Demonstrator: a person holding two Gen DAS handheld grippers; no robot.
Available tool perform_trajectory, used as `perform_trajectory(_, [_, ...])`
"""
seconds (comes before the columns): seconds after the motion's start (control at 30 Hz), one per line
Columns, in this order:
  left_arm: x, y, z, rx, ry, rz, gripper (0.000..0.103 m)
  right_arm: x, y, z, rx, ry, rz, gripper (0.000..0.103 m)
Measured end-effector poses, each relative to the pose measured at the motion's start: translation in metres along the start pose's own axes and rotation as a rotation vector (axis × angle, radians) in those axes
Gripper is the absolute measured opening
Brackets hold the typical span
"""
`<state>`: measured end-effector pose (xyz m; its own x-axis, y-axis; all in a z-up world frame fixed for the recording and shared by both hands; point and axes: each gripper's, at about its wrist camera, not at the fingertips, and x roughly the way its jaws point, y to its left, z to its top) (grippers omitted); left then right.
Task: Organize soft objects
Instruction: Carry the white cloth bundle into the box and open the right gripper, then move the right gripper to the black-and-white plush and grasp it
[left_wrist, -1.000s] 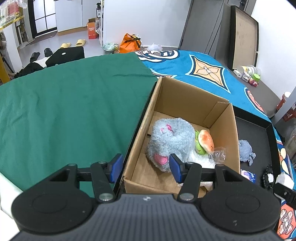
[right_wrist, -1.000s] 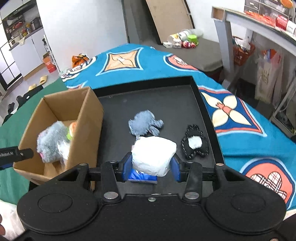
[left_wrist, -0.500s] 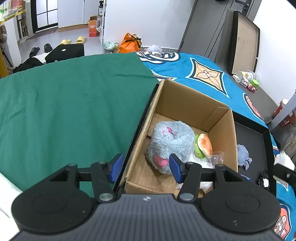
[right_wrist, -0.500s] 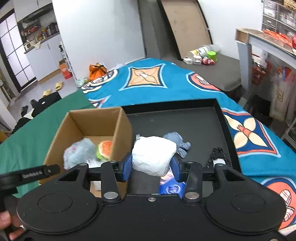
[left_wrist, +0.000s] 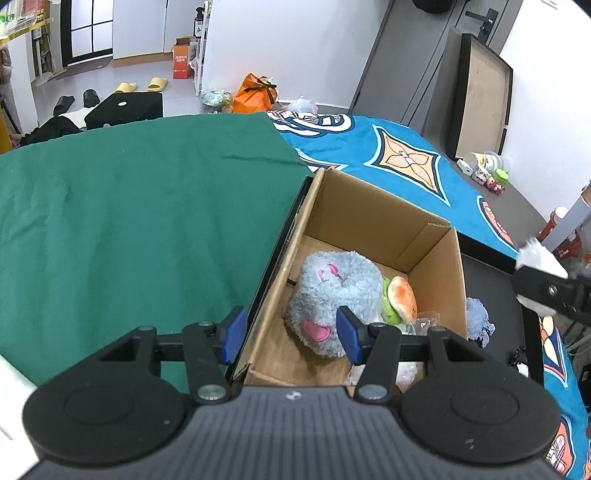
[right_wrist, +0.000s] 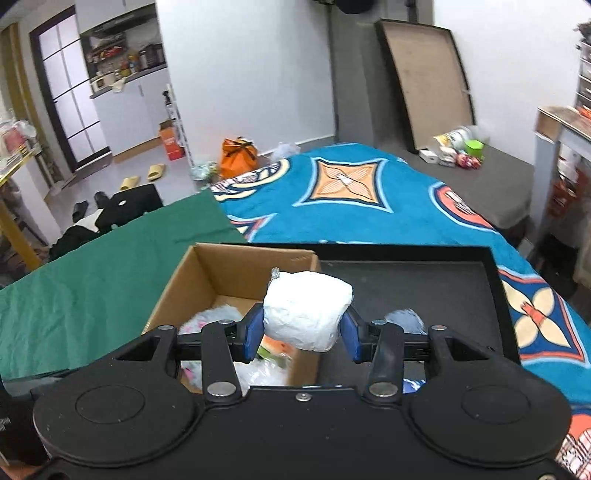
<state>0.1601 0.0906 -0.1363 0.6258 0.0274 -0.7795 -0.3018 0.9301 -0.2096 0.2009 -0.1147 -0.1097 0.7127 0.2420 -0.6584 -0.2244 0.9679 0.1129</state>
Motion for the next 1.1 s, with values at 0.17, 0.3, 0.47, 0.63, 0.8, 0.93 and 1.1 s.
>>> perform_trajectory(0.17, [0.004, 0.002, 0.000, -0.008, 0.011, -0.010, 0.050, 0.009, 0.013, 0.010, -0.029, -0.007, 0.024, 0.043])
perform_trajectory(0.3, [0.010, 0.002, -0.002, 0.005, 0.030, 0.001, 0.037, 0.016, 0.021, 0.018, -0.050, -0.014, 0.028, 0.043])
perform_trajectory(0.47, [0.012, 0.009, -0.003, 0.001, 0.010, 0.040, 0.013, 0.025, 0.034, 0.026, -0.069, -0.020, 0.040, 0.043])
perform_trajectory(0.63, [0.012, 0.013, -0.003, -0.009, 0.003, 0.031, 0.013, 0.032, 0.045, 0.032, -0.091, -0.030, 0.065, 0.055])
perform_trajectory(0.8, [0.012, 0.015, -0.002, -0.024, 0.008, 0.024, 0.013, 0.036, 0.049, 0.037, -0.075, -0.054, 0.111, 0.069])
perform_trajectory(0.93, [0.011, 0.013, -0.002, -0.019, 0.010, 0.030, 0.013, 0.037, 0.041, 0.032, -0.064, -0.039, 0.097, 0.070])
perform_trajectory(1.1, [0.009, 0.010, -0.001, -0.011, 0.012, 0.038, 0.016, 0.033, 0.022, 0.020, -0.026, -0.015, 0.068, 0.073])
